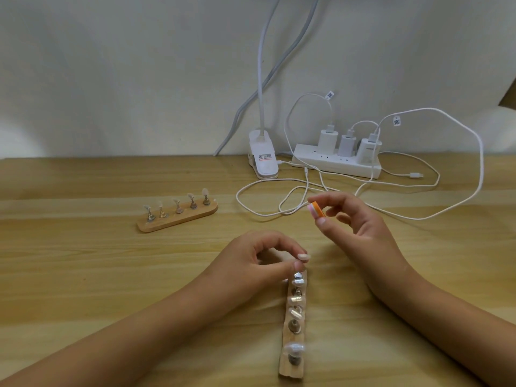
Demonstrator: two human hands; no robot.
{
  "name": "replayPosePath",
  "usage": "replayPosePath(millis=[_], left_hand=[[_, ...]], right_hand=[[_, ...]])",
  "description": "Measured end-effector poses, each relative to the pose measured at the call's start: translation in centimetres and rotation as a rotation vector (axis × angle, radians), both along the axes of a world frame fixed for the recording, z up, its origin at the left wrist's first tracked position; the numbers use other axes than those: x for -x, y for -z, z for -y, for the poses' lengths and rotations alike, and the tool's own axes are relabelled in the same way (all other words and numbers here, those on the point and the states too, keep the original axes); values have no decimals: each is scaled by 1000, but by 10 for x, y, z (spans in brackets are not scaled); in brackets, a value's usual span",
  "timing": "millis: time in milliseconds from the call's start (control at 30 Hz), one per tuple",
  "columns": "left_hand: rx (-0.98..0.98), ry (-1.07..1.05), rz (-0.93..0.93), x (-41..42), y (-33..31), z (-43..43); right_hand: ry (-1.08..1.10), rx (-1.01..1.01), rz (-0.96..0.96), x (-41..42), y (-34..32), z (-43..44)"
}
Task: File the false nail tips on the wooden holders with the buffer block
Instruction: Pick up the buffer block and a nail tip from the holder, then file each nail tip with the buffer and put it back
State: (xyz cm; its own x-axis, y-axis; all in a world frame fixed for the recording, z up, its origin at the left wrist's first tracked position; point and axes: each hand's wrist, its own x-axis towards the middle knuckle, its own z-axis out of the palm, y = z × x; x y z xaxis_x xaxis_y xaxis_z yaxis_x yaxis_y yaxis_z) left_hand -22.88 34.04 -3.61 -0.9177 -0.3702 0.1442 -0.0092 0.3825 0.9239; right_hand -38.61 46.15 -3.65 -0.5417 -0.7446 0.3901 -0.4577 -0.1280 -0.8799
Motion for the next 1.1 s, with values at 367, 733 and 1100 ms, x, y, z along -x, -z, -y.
replayPosePath(millis=[367, 733, 1100], left_hand=[[289, -40, 59, 2, 3, 2], [307, 113, 115, -11, -8, 2], [-99, 25, 36, -10, -6, 9]], right_hand=[[-66, 57, 179, 1, -1, 1], [-136, 44, 616, 12, -7, 3], [-353, 28, 792, 15, -11, 2]])
